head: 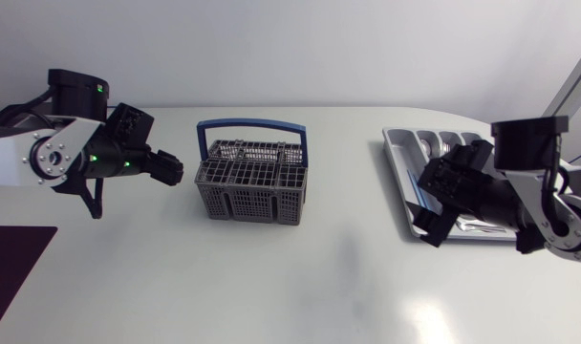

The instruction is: Unload the cutlery basket into the drawer organizer.

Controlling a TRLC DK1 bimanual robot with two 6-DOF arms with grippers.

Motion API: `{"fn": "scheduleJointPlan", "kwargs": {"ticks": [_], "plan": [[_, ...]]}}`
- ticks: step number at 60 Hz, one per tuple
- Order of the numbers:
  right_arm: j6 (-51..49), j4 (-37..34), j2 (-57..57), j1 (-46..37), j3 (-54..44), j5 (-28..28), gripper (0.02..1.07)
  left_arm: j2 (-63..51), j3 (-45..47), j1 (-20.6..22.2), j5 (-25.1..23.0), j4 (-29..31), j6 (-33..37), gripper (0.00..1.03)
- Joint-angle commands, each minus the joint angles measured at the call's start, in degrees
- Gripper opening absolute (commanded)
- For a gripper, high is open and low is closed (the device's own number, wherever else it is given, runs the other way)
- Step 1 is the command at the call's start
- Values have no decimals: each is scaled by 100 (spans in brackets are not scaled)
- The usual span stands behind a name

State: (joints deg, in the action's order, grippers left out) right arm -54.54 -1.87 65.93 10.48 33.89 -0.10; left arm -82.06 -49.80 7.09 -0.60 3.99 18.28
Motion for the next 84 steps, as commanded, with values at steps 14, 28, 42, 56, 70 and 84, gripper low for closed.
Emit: {"fn": "scheduleJointPlan", "kwargs": {"ticks": [14,28,42,56,70,84], "plan": [[2035,-156,1660,1237,1278,212,94,-1400,-205,-138,-45,-742,193,99],[2826,-138,3198,1501,2350,133,94,-1963,-698,-33,-45,-821,140,99],[3108,-156,3787,1510,2790,-157,94,-2095,-786,240,-54,-856,184,99],[3125,-200,3681,1457,2807,-289,94,-1822,-583,609,-186,-847,140,99],[3117,-253,3505,1422,2676,-342,94,-1567,-478,934,-177,-812,96,99],[3108,-305,3365,1422,2605,-342,94,-1277,-249,873,-186,-689,70,99]]}}
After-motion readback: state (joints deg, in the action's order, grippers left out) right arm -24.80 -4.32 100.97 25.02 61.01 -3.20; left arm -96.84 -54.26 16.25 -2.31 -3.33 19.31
